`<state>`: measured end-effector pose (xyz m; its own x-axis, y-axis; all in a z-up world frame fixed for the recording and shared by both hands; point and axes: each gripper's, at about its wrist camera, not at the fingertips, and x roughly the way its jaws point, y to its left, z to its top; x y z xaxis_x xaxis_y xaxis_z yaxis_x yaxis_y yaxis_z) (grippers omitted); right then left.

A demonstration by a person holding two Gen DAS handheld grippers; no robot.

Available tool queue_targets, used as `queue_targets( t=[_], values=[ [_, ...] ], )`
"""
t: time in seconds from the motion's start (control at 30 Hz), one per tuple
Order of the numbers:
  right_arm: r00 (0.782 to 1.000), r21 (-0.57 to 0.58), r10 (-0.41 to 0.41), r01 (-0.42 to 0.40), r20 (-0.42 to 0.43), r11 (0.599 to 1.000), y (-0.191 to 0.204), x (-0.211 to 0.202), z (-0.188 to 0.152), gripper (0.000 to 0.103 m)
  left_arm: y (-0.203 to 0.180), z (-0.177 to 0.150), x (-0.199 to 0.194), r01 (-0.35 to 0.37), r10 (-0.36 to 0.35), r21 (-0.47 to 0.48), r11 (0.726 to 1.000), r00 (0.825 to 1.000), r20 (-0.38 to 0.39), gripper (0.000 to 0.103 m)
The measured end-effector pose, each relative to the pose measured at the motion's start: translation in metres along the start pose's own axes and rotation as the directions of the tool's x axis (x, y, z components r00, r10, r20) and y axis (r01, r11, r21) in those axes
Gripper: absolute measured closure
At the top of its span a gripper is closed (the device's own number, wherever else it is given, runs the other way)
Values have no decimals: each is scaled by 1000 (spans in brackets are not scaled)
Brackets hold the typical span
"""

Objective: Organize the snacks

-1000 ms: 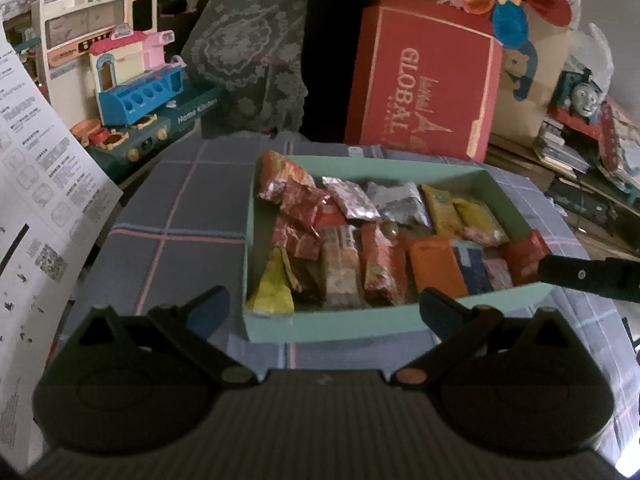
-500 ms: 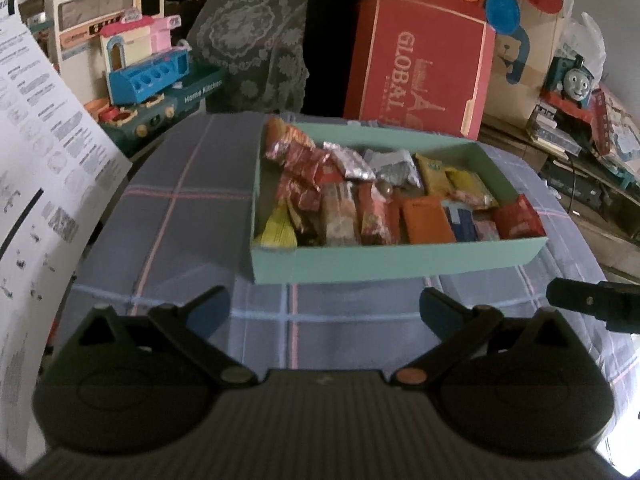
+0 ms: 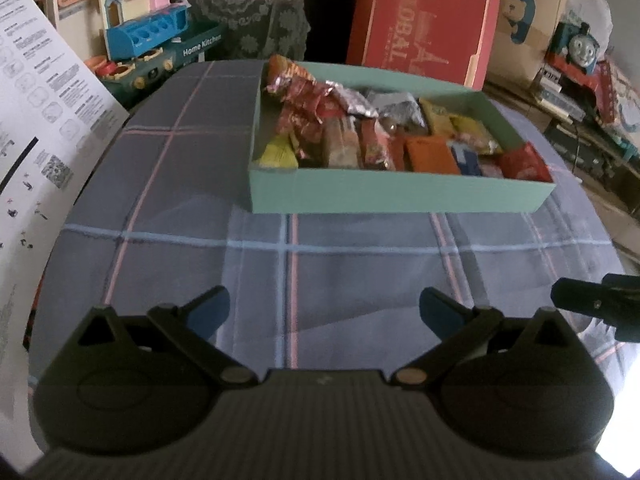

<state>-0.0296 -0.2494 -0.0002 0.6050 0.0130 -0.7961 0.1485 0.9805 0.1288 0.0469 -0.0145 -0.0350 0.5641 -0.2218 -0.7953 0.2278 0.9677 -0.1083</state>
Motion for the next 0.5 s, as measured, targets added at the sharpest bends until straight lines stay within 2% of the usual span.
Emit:
queue_targets(
  t=[0.5],
  values=[
    [999, 6, -13, 13, -50, 1000, -2, 11, -10, 0, 1, -6, 7, -70, 71, 9, 997, 997, -33, 0]
  ],
)
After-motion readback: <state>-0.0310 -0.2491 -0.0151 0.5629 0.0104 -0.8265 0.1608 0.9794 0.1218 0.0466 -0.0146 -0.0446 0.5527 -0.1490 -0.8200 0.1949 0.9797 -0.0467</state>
